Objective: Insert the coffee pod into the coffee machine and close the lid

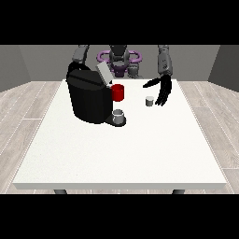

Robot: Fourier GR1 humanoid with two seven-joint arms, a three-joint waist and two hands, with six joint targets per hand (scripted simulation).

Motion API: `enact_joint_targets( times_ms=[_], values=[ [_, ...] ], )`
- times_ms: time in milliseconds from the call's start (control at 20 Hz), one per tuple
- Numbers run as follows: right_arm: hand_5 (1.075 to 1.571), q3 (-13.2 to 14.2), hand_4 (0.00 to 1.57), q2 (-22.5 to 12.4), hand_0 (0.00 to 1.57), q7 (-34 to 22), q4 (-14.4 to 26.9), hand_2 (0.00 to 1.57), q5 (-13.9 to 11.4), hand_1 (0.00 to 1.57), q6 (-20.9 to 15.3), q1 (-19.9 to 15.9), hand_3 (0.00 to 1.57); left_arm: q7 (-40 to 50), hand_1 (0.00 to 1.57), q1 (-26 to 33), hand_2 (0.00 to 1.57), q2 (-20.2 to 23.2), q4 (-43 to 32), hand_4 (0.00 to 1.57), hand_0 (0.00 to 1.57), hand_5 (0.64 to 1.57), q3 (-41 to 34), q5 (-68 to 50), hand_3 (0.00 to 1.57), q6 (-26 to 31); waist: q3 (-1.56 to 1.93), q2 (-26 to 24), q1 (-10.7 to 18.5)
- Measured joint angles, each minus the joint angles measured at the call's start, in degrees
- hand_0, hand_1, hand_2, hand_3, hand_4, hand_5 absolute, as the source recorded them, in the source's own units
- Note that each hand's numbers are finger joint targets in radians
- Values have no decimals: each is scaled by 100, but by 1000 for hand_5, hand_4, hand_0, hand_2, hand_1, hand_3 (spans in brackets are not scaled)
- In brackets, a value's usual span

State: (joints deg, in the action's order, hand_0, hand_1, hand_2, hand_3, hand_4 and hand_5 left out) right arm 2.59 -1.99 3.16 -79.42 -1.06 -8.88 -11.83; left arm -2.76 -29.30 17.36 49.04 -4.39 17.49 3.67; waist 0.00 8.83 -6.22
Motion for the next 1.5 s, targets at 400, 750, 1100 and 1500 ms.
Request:
enact_joint_targets(
  times_ms=[400, 750, 1100, 1500],
  values=[
    [1571, -143, 515, 17, 0, -237, -222, 0, -17, 0, -52, -43, 0, -402, 536, -70, 692, 236, -712, 0, 536, 1571, 139, 589, 440, -258, -2, 95, -179],
    [1571, -211, 513, 47, 0, -74, -102, 0, 25, 0, -102, -11, 0, -636, 719, -268, 864, 213, -1015, 229, 719, 1571, 275, 1088, 649, -732, 2, 137, -210],
    [1571, -138, 535, 49, 0, 40, -64, 0, 141, 0, -36, -1, 0, -850, 971, -466, 1086, 169, -1321, 323, 971, 1571, 213, 1378, 863, -1264, 3, 201, -262],
    [1571, -189, 445, 66, 0, -20, -75, 0, 148, 0, -69, -104, 0, -890, 1225, -765, 1358, 330, -1652, 473, 1225, 1571, 308, 1788, 1305, -1343, 8, 261, -322]
  ],
)
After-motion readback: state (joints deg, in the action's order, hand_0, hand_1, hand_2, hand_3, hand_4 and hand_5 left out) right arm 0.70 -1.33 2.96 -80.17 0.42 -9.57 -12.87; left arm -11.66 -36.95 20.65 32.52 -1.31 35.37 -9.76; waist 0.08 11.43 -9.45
